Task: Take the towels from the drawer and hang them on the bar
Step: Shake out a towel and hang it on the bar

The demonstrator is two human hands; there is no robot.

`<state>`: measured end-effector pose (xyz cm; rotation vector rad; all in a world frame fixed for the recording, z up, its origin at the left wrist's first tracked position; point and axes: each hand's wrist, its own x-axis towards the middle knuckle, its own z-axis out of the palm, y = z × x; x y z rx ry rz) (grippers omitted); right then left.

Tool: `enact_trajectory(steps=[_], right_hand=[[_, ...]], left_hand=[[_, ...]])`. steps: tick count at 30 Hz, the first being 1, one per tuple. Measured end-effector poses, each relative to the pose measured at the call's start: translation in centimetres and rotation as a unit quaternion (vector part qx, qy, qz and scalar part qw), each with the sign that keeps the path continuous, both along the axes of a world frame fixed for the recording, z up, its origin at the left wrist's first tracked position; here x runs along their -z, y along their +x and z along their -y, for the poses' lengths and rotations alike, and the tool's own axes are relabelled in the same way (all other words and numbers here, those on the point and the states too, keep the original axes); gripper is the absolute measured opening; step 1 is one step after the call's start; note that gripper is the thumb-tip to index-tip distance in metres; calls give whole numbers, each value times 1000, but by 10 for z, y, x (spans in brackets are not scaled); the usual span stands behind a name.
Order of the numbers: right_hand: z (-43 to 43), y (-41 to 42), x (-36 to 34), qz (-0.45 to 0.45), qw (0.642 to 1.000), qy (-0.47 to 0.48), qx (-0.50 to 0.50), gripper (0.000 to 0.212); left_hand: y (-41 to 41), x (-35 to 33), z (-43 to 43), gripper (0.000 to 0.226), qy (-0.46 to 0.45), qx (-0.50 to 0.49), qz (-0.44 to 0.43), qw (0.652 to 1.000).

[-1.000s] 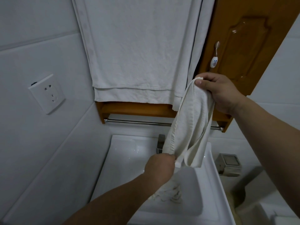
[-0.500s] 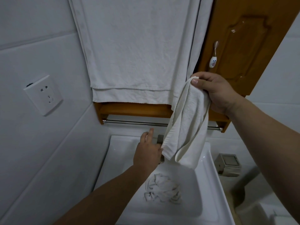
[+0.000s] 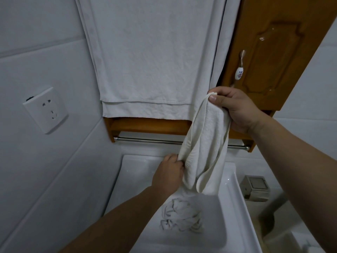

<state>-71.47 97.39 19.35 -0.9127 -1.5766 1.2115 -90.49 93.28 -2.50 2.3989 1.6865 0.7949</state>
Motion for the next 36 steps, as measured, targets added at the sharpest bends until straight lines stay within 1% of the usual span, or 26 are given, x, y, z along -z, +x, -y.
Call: enact_trajectory(steps=[2, 4, 6, 9, 11, 13, 17, 21, 24, 26, 27, 28, 29, 30, 31, 33, 36], right_hand=[[0, 2, 1, 3, 1000, -1, 8, 10], [-1, 3, 2, 5, 1000, -4, 20, 9], [-3, 6, 2, 10, 999, -4, 36, 8], [-5, 11, 1, 13, 998, -3, 57, 7], [-5, 12, -1, 14, 998, -1, 65, 8], [-5, 13, -1, 15, 998, -1, 66, 9], [-6, 16, -1, 21, 997, -2, 70, 11], [-7, 18, -2, 23, 996, -4, 82, 11], [-9, 19, -1, 22, 995, -3, 94, 9], [-11, 19, 0, 21, 994, -4, 105, 9], [-12, 20, 0, 21, 994, -4, 110, 9], [-13, 20, 0, 22, 993, -4, 114, 9], [-13, 20, 0, 25, 993, -2, 117, 9], [-13, 20, 0, 29, 992, 0, 120, 9], [-12, 20, 0, 34, 992, 1, 121, 10], [-11, 20, 1, 35, 992, 4, 124, 10], [-11, 21, 0, 40, 990, 0, 136, 10]], left_hand=[[-1, 0, 0, 22, 25, -9, 10, 1000], [-1, 2, 4, 26, 40, -14, 20, 999], [0, 6, 9, 27, 35, -7, 29, 999], [-2, 6, 14, 24, 16, -6, 45, 999], [-6, 4, 13, 16, 13, -9, 51, 999], [-12, 5, 9, 5, 34, -18, 43, 998], [-19, 7, 2, 17, 52, -20, 31, 998], [-28, 18, -2, 29, 68, 36, 0, 997], [-28, 23, 0, 34, 67, 76, -46, 994], [-29, 20, 0, 27, 37, 50, -19, 998], [-29, 18, 2, 28, -5, 45, 16, 999], [-31, 16, 3, 34, -15, 49, 34, 998], [-32, 15, 2, 45, 19, 56, 11, 998], [-33, 16, 5, 60, 45, 85, 12, 995], [-36, 20, 5, 72, 76, 107, -21, 991], [-35, 9, 7, 83, 42, 77, -3, 996], [-32, 6, 11, 82, -43, -2, 79, 996]])
